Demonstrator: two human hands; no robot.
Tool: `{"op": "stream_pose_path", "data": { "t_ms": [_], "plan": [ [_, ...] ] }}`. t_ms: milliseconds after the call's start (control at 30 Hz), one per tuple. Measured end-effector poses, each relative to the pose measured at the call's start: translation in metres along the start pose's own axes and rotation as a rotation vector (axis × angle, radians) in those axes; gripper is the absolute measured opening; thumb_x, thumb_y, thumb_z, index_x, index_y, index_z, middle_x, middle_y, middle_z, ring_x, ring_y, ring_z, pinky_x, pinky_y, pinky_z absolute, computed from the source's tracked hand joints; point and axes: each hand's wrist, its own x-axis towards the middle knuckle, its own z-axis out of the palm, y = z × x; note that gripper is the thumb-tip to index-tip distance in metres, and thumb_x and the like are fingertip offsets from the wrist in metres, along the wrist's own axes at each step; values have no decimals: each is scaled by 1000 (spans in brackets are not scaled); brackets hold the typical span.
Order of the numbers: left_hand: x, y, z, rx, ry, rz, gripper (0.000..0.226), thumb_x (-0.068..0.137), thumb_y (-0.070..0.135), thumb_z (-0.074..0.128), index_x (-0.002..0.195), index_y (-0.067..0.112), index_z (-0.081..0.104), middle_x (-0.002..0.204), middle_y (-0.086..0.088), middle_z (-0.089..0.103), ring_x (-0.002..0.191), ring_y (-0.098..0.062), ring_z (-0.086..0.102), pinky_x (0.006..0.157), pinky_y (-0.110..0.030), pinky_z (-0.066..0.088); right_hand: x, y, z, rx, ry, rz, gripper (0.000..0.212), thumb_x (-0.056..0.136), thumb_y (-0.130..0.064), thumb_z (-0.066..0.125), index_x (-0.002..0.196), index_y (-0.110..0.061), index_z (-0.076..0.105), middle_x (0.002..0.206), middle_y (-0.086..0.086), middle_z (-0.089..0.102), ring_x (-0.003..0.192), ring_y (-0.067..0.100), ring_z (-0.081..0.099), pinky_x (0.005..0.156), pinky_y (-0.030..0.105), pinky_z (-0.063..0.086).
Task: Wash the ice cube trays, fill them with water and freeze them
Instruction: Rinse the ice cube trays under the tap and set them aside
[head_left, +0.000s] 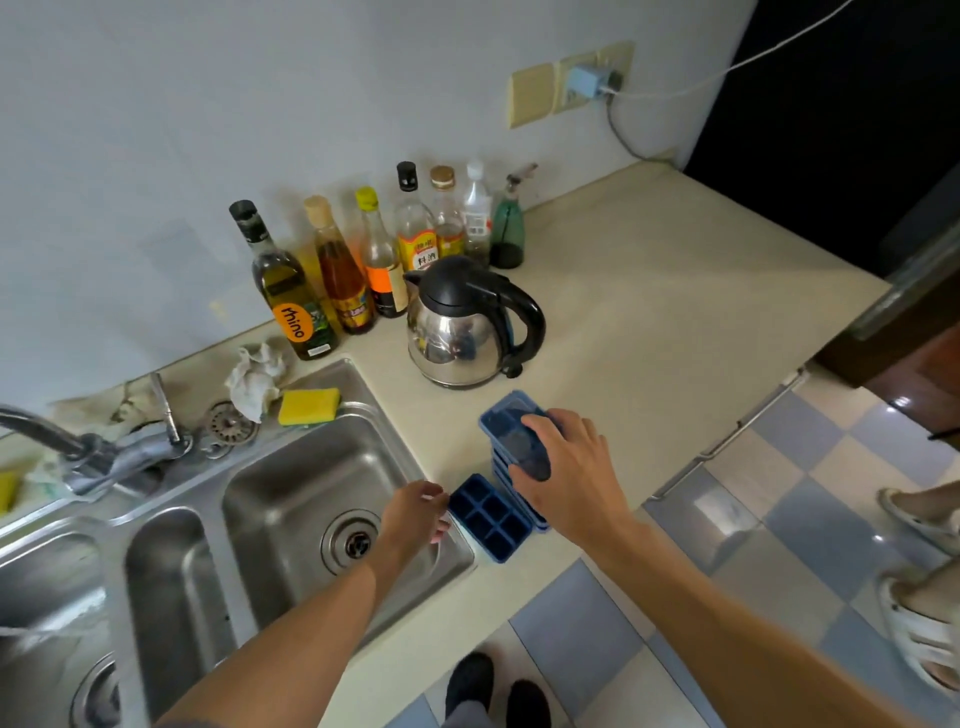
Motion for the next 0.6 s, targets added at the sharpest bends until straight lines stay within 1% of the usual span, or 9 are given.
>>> {"op": "stream_pose_path", "data": {
  "t_ms": [67, 133, 167, 233, 300, 367, 467, 533, 600],
  "plan": [
    [-9, 6, -11, 61, 78, 59, 16, 101, 19, 57, 104, 7, 67, 85, -10, 72, 75, -24, 70, 76, -41, 60, 4, -13, -2, 45, 3, -21, 56, 89, -39, 67, 140, -22, 52, 141, 1, 48, 121, 22, 43, 102, 39, 41],
    [-22, 14, -26, 20, 123, 111, 20, 102, 18, 52, 91, 8, 65, 83, -10, 71, 76, -26, 68, 81, -45, 57, 10, -29, -1, 82, -16, -46, 56, 88, -40, 66, 139, -24, 50, 139, -2, 48, 119, 19, 42, 101, 40, 43],
    [-30, 17, -34, -69, 119, 121, 21, 103, 17, 50, 89, 8, 64, 83, -11, 69, 74, -25, 66, 78, -44, 58, 12, -38, 2, 105, -26, -64, 56, 87, -41, 67, 139, -25, 50, 138, -3, 49, 118, 18, 43, 101, 41, 43],
    [-49, 21, -51, -301, 74, 128, 23, 106, 18, 47, 95, 4, 61, 84, -12, 65, 68, -20, 62, 63, -33, 55, 16, -57, 10, 166, -56, -114, 59, 87, -42, 69, 139, -25, 49, 136, -3, 52, 119, 16, 44, 103, 39, 42],
    [-69, 16, -67, -393, 81, 155, 33, 108, 28, 44, 102, 0, 62, 84, -11, 64, 65, -18, 62, 58, -27, 51, 16, -81, 22, 226, -120, -169, 64, 87, -45, 70, 143, -27, 45, 139, -5, 51, 122, 13, 44, 102, 32, 40],
    [-89, 4, -84, -434, 136, 147, 42, 106, 41, 45, 106, 5, 67, 87, -11, 70, 70, -19, 66, 64, -31, 53, 13, -108, 36, 265, -187, -232, 69, 87, -49, 71, 145, -28, 41, 139, -6, 52, 122, 10, 45, 99, 27, 41],
    [-118, -20, -113, -523, 218, 116, 53, 102, 58, 40, 105, 18, 73, 94, -8, 77, 79, -22, 73, 71, -33, 57, 3, -153, 54, 336, -252, -327, 65, 83, -51, 73, 138, -29, 47, 126, -9, 56, 110, 5, 50, 88, 19, 41],
    [-137, -35, -132, -596, 268, 81, 60, 98, 67, 36, 100, 23, 76, 96, -9, 78, 82, -22, 74, 74, -36, 59, -7, -181, 63, 378, -299, -373, 61, 80, -54, 72, 132, -29, 52, 118, -15, 57, 105, 4, 54, 82, 17, 41],
    [-155, -47, -151, -689, 308, 51, 64, 96, 72, 35, 98, 24, 78, 99, -12, 78, 89, -27, 75, 81, -43, 61, -18, -209, 73, 416, -373, -393, 59, 79, -55, 71, 130, -28, 56, 118, -14, 61, 104, 5, 58, 82, 19, 44]
  ]
}}
